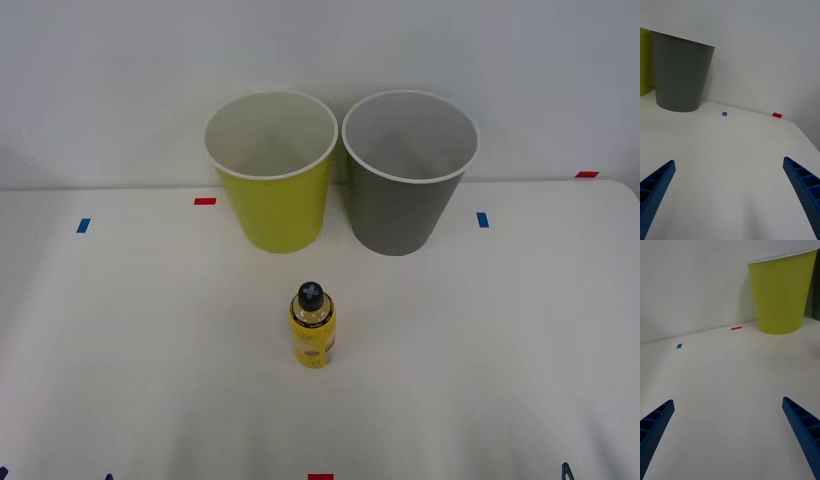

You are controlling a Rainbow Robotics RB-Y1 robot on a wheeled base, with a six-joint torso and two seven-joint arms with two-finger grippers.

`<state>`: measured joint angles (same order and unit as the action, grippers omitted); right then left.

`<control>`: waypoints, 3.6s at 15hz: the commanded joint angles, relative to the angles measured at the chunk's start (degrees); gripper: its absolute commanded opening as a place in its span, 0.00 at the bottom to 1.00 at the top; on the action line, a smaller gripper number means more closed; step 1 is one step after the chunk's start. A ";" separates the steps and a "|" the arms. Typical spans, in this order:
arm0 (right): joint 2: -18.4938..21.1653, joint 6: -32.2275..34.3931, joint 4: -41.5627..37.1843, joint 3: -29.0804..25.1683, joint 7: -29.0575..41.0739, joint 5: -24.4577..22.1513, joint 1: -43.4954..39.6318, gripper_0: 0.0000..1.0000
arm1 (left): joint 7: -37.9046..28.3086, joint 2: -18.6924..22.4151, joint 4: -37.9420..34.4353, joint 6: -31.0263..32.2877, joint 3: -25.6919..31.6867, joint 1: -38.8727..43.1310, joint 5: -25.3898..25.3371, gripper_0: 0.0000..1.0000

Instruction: Put cans in the gray bin and PET bottles in the light green bin.

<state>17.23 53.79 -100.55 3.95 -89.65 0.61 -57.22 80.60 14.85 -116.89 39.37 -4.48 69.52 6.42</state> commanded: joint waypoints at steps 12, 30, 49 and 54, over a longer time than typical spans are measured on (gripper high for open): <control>0.00 0.00 0.00 0.00 0.00 0.00 0.00 1.00 | 0.00 0.00 0.00 0.00 0.00 0.00 0.00 1.00; 0.00 0.00 0.00 0.00 0.00 0.00 0.00 1.00 | 21.53 26.54 16.17 6.06 -25.93 -34.54 -32.43 1.00; 0.00 0.00 0.00 0.00 0.00 0.00 0.00 1.00 | 23.11 28.21 16.35 -11.43 -44.82 -64.69 -40.17 1.00; 0.00 0.00 0.00 0.00 0.00 0.00 0.00 1.00 | 22.76 22.32 20.21 -11.95 -44.91 -68.91 -41.66 1.00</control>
<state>17.23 53.79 -100.54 3.95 -89.65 0.62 -57.22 103.51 38.53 -97.69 27.48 -49.40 1.60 -34.77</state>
